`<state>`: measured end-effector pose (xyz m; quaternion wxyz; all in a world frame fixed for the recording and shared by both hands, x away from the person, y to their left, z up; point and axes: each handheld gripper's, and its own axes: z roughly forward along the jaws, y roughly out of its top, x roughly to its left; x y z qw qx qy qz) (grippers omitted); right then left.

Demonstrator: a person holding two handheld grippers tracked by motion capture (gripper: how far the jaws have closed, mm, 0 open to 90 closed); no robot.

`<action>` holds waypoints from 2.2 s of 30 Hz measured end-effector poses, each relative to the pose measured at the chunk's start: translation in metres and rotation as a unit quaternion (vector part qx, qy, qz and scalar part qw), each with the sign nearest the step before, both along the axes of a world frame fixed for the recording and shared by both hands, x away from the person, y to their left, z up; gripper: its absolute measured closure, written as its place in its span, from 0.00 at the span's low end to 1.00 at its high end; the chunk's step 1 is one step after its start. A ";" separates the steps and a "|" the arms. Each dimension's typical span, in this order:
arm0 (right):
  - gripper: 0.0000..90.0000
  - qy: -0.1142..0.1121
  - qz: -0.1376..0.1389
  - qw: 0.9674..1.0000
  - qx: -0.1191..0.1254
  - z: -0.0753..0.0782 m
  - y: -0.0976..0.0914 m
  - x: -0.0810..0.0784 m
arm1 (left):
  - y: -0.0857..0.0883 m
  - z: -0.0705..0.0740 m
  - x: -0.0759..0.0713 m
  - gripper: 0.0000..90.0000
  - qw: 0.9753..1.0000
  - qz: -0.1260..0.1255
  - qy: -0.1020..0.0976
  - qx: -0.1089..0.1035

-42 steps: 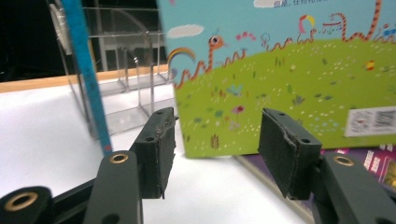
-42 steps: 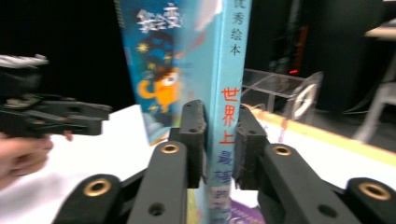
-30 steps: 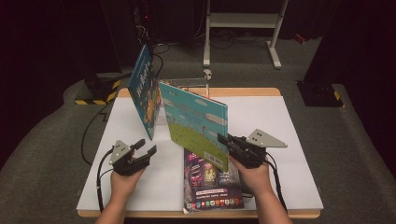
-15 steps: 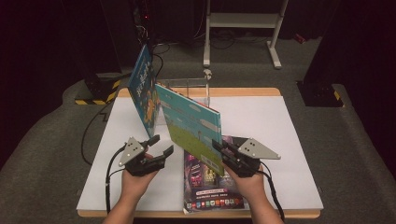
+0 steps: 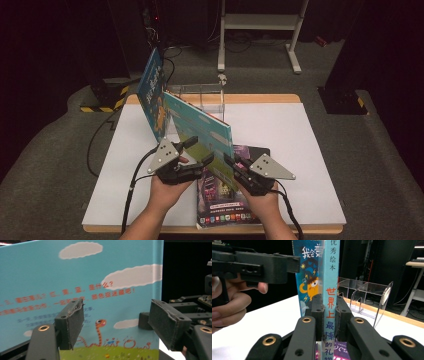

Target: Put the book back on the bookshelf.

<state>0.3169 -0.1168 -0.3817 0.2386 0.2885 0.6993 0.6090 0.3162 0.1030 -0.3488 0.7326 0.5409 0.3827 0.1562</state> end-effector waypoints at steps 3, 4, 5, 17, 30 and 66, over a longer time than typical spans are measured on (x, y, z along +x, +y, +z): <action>0.90 -0.004 0.000 1.000 0.000 0.000 0.002 -0.002 | -0.002 0.001 0.000 0.31 1.000 -0.005 0.004 -0.006; 0.90 -0.004 0.000 1.000 0.000 0.000 0.003 -0.002 | -0.003 0.002 0.000 0.30 1.000 -0.007 0.006 -0.008; 0.90 -0.005 0.001 1.000 0.000 0.000 0.004 -0.004 | -0.003 0.002 0.000 0.30 1.000 -0.008 0.006 -0.007; 0.88 -0.024 0.006 1.000 0.001 -0.001 0.022 -0.017 | 0.000 0.005 -0.005 0.24 1.000 -0.012 0.020 -0.019; 0.84 -0.028 0.024 0.999 0.007 0.000 0.036 -0.020 | 0.006 0.008 -0.011 0.17 0.999 -0.014 0.024 -0.020; 0.59 -0.026 0.115 0.993 -0.011 -0.007 0.097 -0.037 | 0.046 0.001 -0.040 0.16 0.998 0.049 0.006 0.024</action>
